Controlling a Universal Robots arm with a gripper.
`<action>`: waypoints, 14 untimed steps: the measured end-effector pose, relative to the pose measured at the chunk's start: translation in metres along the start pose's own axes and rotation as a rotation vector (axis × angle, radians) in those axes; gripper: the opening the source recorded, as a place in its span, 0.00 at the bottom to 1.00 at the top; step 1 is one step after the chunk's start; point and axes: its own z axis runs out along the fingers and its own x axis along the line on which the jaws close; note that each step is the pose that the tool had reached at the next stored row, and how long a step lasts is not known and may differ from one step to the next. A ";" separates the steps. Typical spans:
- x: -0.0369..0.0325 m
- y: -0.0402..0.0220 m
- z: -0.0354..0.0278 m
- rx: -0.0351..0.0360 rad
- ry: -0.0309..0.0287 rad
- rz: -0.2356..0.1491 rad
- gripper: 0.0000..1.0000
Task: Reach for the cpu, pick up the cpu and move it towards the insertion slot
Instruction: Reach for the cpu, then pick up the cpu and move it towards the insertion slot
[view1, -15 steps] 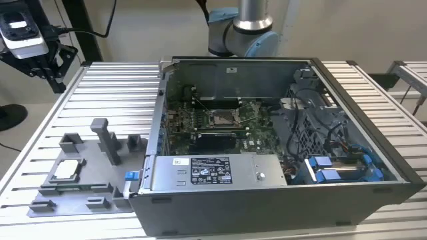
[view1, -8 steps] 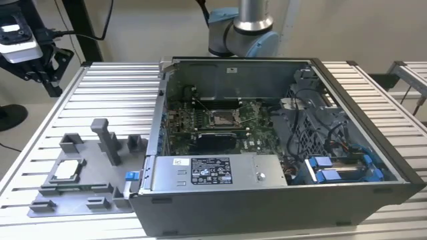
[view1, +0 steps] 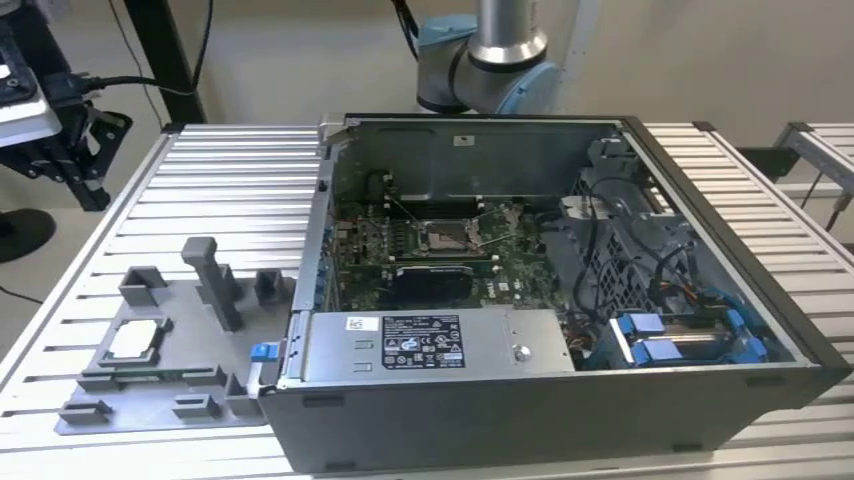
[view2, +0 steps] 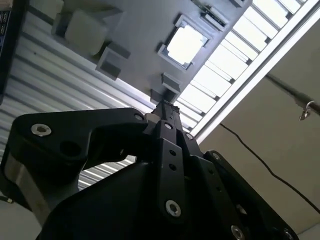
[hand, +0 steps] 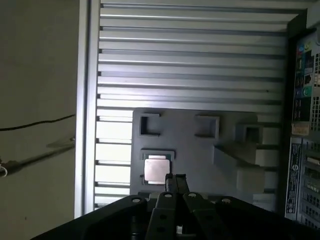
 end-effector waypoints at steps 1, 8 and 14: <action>0.0003 -0.0022 0.0000 -0.0001 -0.0001 0.000 0.00; 0.0012 -0.0037 -0.0001 0.0000 0.0001 0.000 0.00; 0.0018 -0.0049 -0.0001 -0.0001 -0.0001 0.000 1.00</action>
